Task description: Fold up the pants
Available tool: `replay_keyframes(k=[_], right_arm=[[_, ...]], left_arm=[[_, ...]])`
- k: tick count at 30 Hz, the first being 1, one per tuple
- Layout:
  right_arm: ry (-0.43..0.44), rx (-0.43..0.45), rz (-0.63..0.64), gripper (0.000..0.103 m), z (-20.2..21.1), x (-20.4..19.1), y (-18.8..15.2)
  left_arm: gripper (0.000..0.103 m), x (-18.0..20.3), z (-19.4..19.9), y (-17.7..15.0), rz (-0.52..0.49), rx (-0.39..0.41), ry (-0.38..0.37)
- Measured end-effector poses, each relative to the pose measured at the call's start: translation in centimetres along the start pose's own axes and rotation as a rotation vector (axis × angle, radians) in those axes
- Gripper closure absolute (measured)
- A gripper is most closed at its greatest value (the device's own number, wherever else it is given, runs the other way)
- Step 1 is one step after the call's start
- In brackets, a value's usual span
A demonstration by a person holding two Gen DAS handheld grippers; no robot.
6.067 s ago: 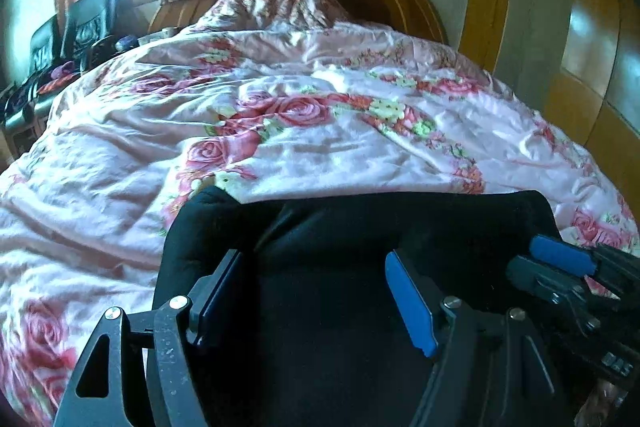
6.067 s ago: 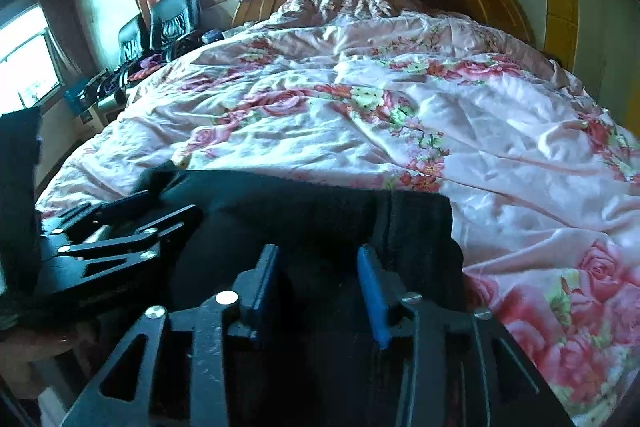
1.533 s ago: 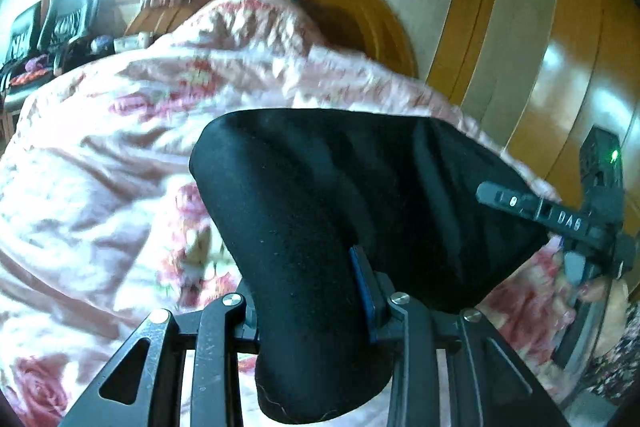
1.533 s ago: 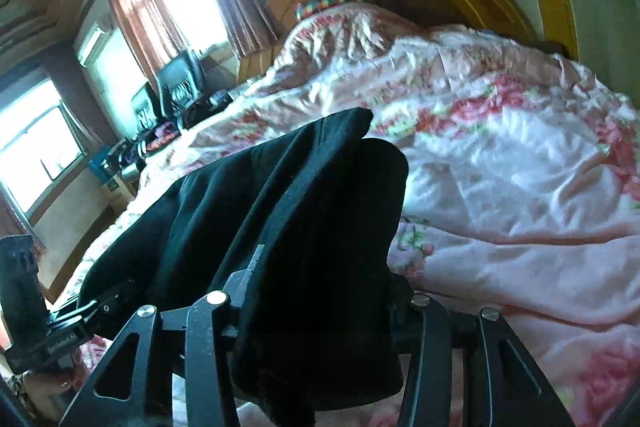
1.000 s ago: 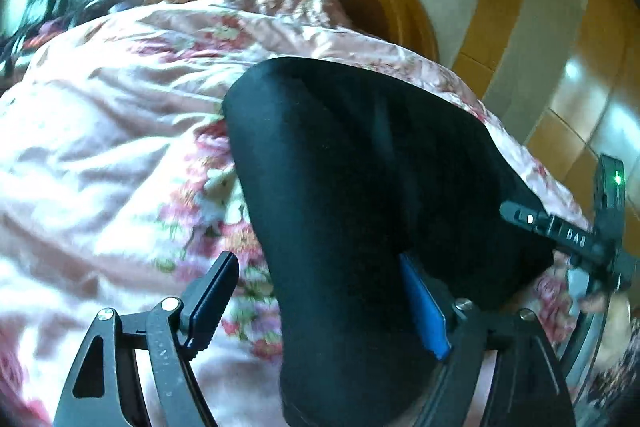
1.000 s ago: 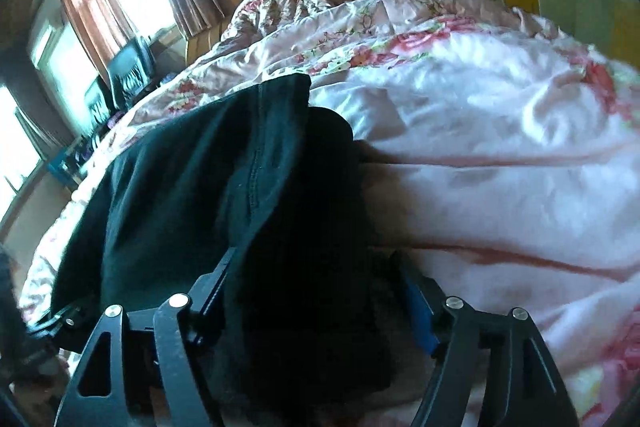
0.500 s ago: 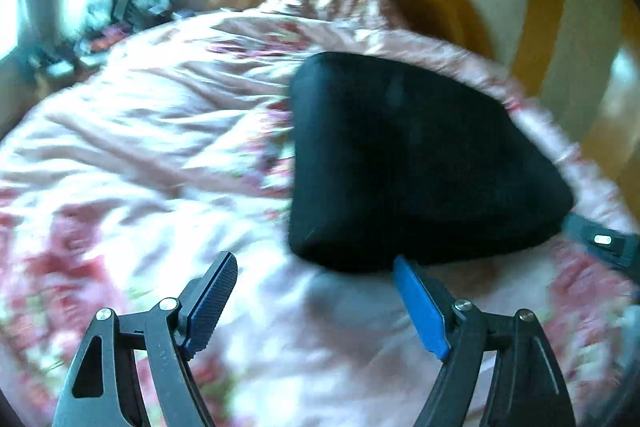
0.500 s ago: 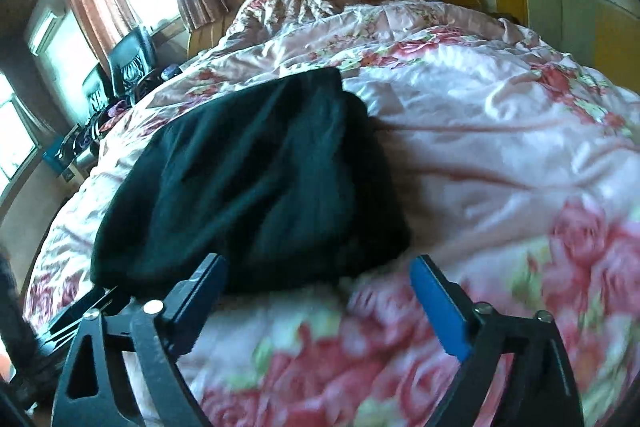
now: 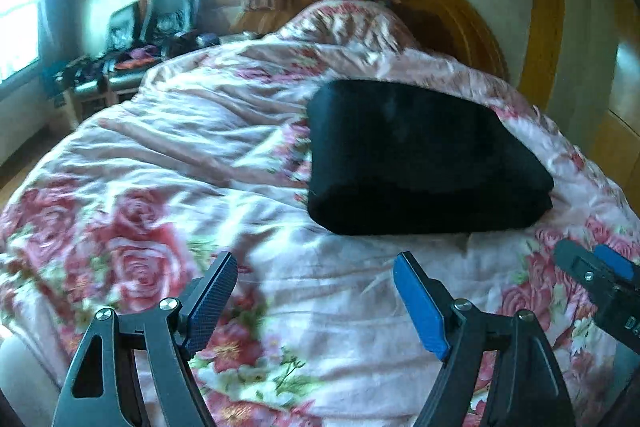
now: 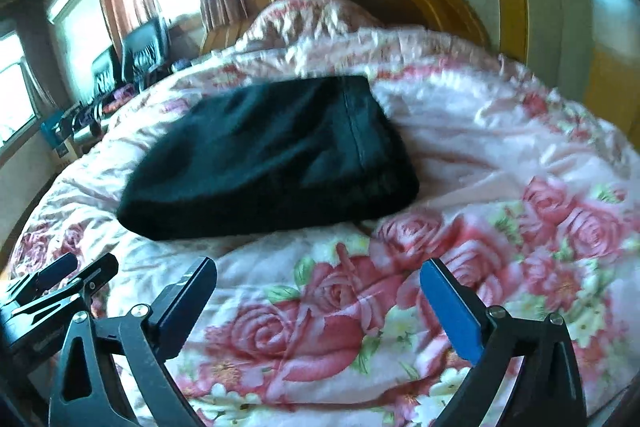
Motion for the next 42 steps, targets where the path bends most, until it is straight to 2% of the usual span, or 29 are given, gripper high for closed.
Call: replay_keyframes(k=[5,14,42], right_arm=[[0.006,0.058,0.017,0.000,1.8,-0.6,0.8],[0.009,0.013,0.036,0.000,0.8,-0.9,-0.3],[0.013,-0.027,0.019,0.000,-0.1,-0.5,-1.1]], left_arm=[[0.021,0.0,0.9,0.5,0.007,0.028,-0.010],[0.021,0.8,1.4,0.9,-0.004,0.058,-0.026],[0.021,0.6,0.4,-0.3,0.002,0.008,-0.027]])
Point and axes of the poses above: each gripper's, at about its wrist camera, not at the fingertips, and z roughly against the way its jaws point, x to its right, y to its top, the point moved 10 cm from there along -z, roughly the way its jaws point, and after that the axes turned 9 degrees about x, right-handed, at the moved point
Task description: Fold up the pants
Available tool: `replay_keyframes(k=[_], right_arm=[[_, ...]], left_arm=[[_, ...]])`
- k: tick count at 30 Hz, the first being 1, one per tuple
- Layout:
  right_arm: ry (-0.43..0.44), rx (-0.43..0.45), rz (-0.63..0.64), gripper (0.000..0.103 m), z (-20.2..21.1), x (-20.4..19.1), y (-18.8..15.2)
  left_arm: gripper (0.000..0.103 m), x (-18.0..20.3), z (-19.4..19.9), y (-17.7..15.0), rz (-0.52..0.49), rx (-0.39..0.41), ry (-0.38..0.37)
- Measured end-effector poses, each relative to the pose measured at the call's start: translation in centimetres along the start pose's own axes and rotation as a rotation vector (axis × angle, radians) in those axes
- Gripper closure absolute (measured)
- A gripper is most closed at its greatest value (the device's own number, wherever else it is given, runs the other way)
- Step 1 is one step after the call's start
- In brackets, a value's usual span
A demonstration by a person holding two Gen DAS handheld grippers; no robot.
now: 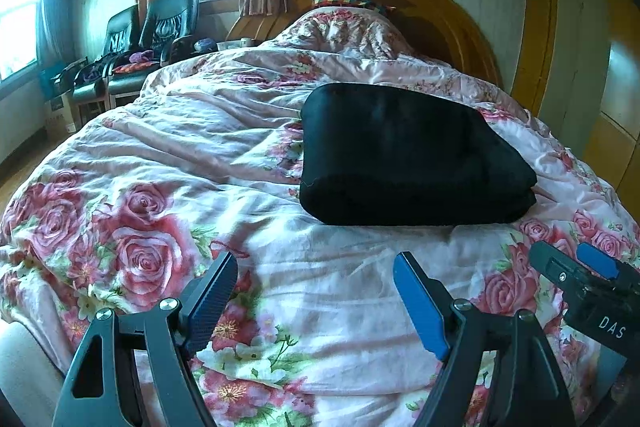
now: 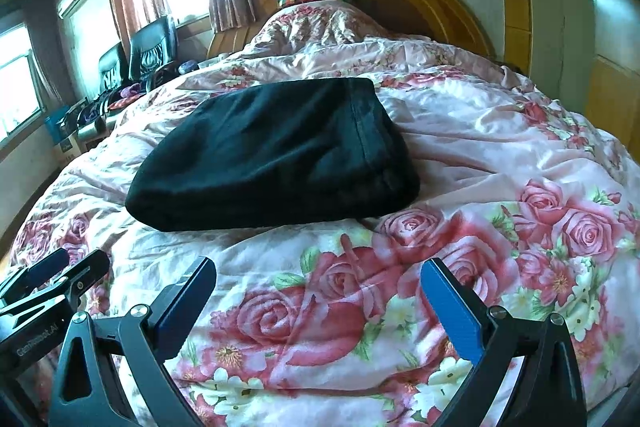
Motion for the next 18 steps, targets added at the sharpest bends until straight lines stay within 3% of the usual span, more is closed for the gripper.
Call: replay_keyframes(k=[18], right_arm=[[0.005,-0.016,0.000,0.000,-0.23,-0.06,-0.38]], left_arm=[[0.022,-0.27,-0.41,-0.71,-0.008,-0.033,0.010]])
Point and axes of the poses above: each gripper's, at about its wrist camera, not at the fingertips, and z roughly against the way its jaws point, x to its right, y to its top, the point moved 10 cm from there along -z, roughly the way its jaws point, and after that the axes turned 9 degrees about x, right-handed, at the moved point
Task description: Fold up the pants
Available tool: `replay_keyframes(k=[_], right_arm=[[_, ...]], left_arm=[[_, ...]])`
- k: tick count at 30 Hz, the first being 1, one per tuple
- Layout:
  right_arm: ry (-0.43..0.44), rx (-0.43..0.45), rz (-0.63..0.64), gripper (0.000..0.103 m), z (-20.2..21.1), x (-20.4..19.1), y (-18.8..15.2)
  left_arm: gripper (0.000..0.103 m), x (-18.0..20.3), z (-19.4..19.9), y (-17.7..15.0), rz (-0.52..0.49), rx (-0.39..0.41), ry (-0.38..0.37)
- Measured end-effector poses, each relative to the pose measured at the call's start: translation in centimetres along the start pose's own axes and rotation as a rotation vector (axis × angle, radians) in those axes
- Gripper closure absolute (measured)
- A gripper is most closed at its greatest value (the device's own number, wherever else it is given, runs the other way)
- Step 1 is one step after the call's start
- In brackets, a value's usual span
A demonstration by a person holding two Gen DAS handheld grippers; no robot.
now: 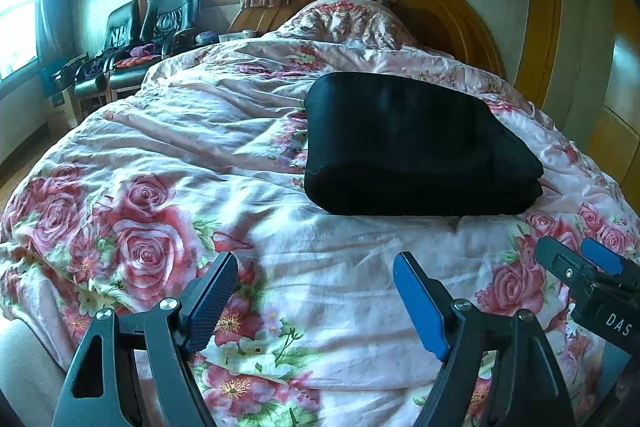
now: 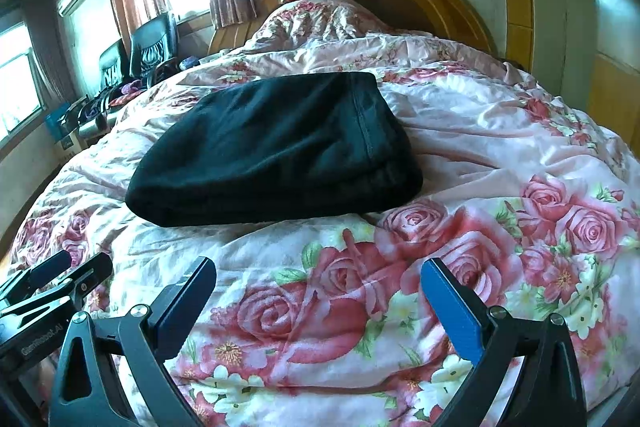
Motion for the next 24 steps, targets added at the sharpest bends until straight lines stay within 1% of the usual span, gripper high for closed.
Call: replay_keyframes(k=[15,24], right_arm=[[-0.003,-0.006,0.000,0.000,-0.02,0.01,-0.26],[0.002,-0.026,0.000,0.000,-0.48,0.09,-0.71]], left_arm=[[0.022,-0.08,-0.33,-0.37,-0.013,-0.011,0.008],[0.022,-0.44,-0.79,-0.83,-0.007,-0.033,0.011]])
Point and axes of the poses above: each gripper's, at about its wrist camera, not at the fingertips, and z roughly against the way its jaws point, x to its right, y to its top, the point moved 10 cm from there along -z, roughly the way its jaws point, and after that the axes turned 9 degrees about x, right-handed, at the moved point
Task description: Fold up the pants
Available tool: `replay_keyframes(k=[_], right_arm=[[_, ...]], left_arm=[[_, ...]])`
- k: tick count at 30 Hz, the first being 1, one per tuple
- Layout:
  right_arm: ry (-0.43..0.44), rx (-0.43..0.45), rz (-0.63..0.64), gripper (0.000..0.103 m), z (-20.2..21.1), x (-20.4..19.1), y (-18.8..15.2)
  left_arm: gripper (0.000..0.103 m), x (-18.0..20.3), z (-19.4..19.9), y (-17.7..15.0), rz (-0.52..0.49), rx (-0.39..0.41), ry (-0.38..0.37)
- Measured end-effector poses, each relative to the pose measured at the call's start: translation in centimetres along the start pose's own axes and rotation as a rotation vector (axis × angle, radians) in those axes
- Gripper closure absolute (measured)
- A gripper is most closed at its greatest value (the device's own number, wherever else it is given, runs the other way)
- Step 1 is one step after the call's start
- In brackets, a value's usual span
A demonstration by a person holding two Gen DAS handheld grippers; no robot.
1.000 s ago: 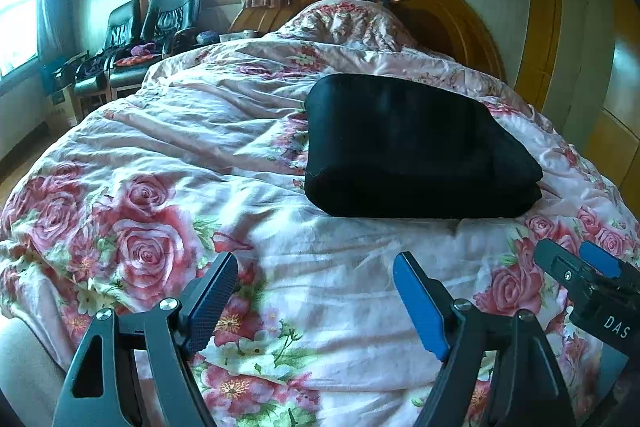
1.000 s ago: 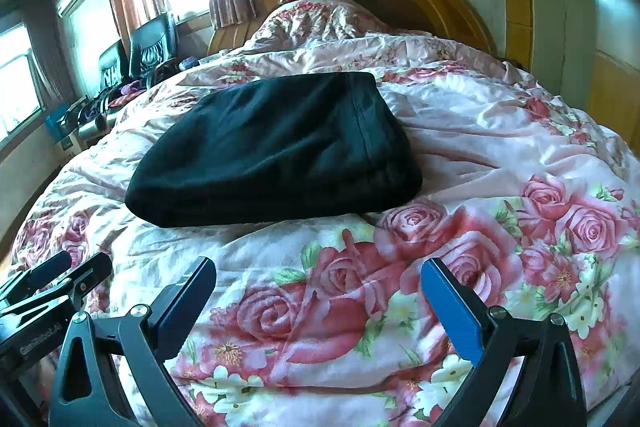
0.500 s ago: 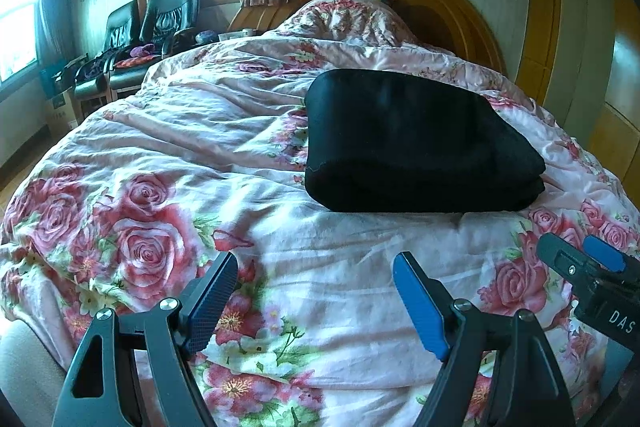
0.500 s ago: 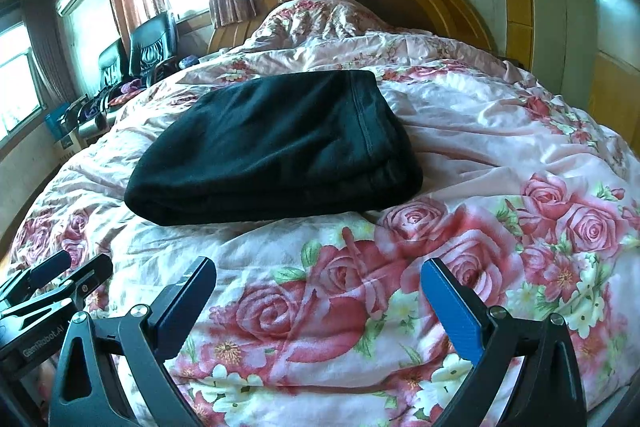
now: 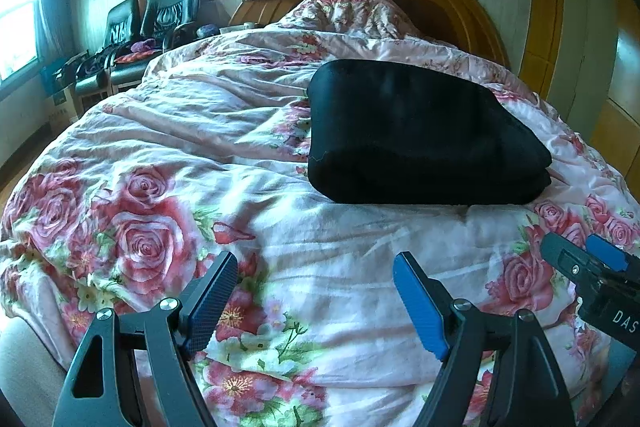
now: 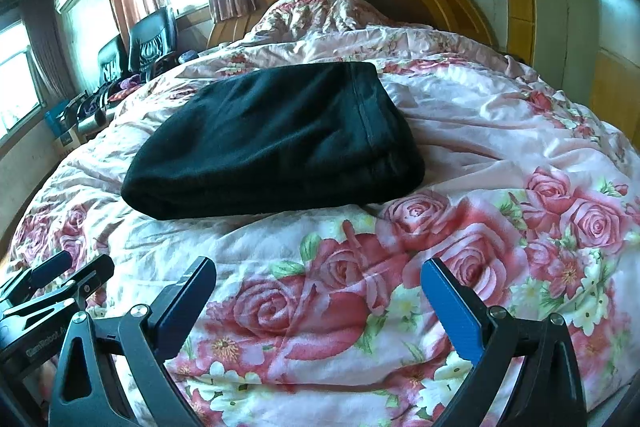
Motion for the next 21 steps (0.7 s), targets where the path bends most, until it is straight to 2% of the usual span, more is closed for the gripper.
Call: replay_keyframes(k=[21], right_arm=[[0.000,-0.016,-0.007,0.000,-0.39,0.21,-0.33]], left_arm=[[0.022,-0.26,-0.89,-0.74,0.015,-0.042,0.003]])
Point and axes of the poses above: each gripper's, at about its wrist camera, not at the fingertips, and z roughly against the way its jaws point, x to its right, y to its top, the point moved 10 cm from there along -z, roughly the way its jaws point, and after that the axes turned 9 degrees about x, right-handed, at the moved point
